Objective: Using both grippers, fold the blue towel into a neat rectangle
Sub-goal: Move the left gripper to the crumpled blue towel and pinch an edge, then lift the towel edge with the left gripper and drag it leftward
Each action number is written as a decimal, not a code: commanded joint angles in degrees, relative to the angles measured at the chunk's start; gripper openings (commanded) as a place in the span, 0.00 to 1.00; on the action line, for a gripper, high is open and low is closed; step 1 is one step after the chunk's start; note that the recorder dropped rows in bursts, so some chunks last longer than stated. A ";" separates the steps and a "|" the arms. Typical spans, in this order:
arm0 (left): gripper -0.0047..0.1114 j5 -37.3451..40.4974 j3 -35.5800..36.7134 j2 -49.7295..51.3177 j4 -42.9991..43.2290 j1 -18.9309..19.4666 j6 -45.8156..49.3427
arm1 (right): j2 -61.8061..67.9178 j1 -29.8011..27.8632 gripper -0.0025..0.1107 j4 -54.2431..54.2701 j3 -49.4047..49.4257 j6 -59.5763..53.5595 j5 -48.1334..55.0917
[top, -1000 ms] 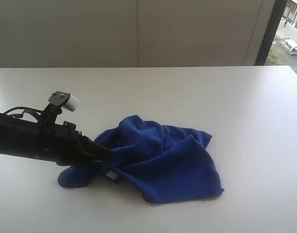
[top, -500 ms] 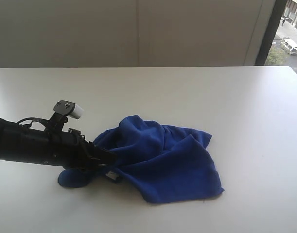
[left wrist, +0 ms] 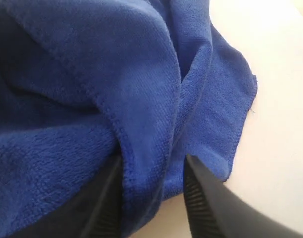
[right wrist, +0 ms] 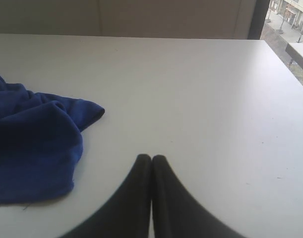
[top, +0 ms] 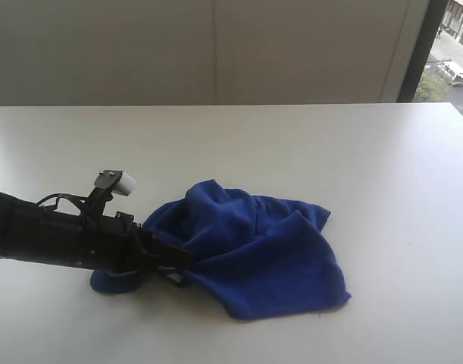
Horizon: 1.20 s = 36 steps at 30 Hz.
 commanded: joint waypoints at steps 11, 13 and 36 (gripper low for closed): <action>0.04 6.43 -2.86 -3.75 -1.30 -0.32 -0.34 | -0.29 0.16 0.02 0.00 0.14 0.01 -0.42; 0.04 8.58 -3.25 -6.37 -1.30 -0.32 -0.34 | -0.29 0.16 0.02 0.00 0.14 0.01 -0.42; 0.04 19.40 -26.06 -32.92 56.41 -0.32 -49.91 | -0.29 0.16 0.02 0.00 0.14 0.01 -0.42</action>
